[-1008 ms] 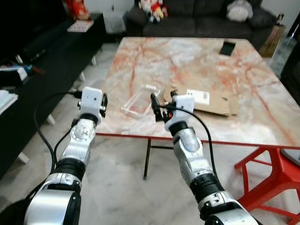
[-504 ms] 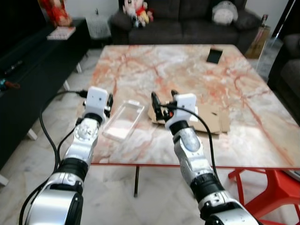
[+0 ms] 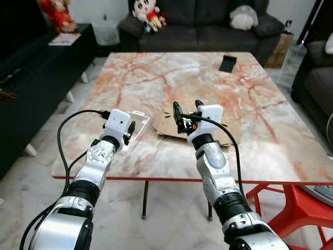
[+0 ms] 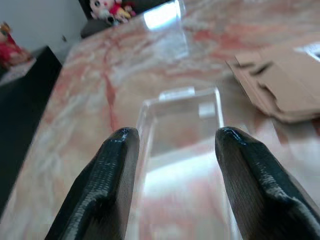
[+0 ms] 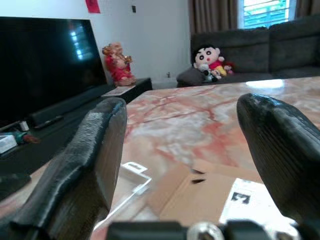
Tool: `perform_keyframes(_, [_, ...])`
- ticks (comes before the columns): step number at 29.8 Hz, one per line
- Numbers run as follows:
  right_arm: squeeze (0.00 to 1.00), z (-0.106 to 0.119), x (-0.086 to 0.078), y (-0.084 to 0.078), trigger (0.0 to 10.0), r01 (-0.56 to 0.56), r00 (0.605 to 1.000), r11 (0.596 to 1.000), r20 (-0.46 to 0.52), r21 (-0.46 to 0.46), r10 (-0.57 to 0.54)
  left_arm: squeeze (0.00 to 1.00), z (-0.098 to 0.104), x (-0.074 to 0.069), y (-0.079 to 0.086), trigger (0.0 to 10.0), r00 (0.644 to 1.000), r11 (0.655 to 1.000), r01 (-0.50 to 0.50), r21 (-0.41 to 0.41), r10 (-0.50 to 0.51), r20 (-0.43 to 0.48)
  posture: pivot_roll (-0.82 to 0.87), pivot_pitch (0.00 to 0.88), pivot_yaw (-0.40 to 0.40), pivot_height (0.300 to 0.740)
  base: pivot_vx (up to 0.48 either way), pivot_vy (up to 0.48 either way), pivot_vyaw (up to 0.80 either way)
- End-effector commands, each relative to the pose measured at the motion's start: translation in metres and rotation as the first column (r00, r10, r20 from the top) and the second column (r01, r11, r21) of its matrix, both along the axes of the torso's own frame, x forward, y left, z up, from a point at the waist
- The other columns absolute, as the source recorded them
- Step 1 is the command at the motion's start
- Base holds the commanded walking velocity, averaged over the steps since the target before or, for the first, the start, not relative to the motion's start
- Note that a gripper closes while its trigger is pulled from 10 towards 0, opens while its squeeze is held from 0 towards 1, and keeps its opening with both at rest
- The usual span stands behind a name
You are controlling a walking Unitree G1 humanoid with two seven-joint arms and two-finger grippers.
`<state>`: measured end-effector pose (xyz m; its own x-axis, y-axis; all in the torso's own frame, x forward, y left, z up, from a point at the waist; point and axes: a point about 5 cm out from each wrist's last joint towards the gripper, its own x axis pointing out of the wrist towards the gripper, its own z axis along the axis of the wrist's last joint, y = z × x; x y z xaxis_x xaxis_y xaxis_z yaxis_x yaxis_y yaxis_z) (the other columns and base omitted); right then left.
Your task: Picking trash to rubbish bin
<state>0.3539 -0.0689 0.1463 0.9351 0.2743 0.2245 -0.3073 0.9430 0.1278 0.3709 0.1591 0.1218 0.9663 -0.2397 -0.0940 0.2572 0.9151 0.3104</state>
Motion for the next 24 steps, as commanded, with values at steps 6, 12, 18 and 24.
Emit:
perform_keyframes(6, [0.00, 0.002, 0.000, 0.002, 10.0, -0.011, 1.000, 1.000, 0.003, -0.005, 0.011, 0.00, 0.002, 0.006, -0.002, 10.0, 0.996, 0.998, 0.047, -0.050, -0.050, -0.069, -0.03, 0.028, -0.005, 0.740, 0.000, 0.000, 0.00])
perform_keyframes(12, [0.00, 0.001, -0.001, 0.001, 10.0, -0.009, 1.000, 1.000, 0.000, -0.006, 0.009, 0.00, 0.009, 0.011, 0.000, 10.0, 0.997, 0.999, 0.037, -0.025, -0.039, -0.067, -0.04, 0.033, -0.004, 0.740, 0.000, 0.000, 0.00])
perform_keyframes(18, [0.00, 0.000, -0.002, 0.002, 10.0, -0.013, 1.000, 1.000, -0.001, -0.003, 0.013, 0.00, 0.011, 0.013, -0.001, 10.0, 0.998, 0.999, 0.031, -0.042, -0.034, -0.051, -0.04, 0.036, -0.006, 0.740, 0.000, 0.000, 0.00])
perform_keyframes(24, [0.00, 0.000, -0.002, 0.002, 10.0, -0.014, 1.000, 1.000, 0.002, 0.000, 0.014, 0.00, 0.015, 0.013, -0.001, 10.0, 1.000, 0.998, 0.000, -0.061, 0.000, -0.004, -0.04, 0.036, -0.007, 0.740, 0.000, 0.000, 0.00])
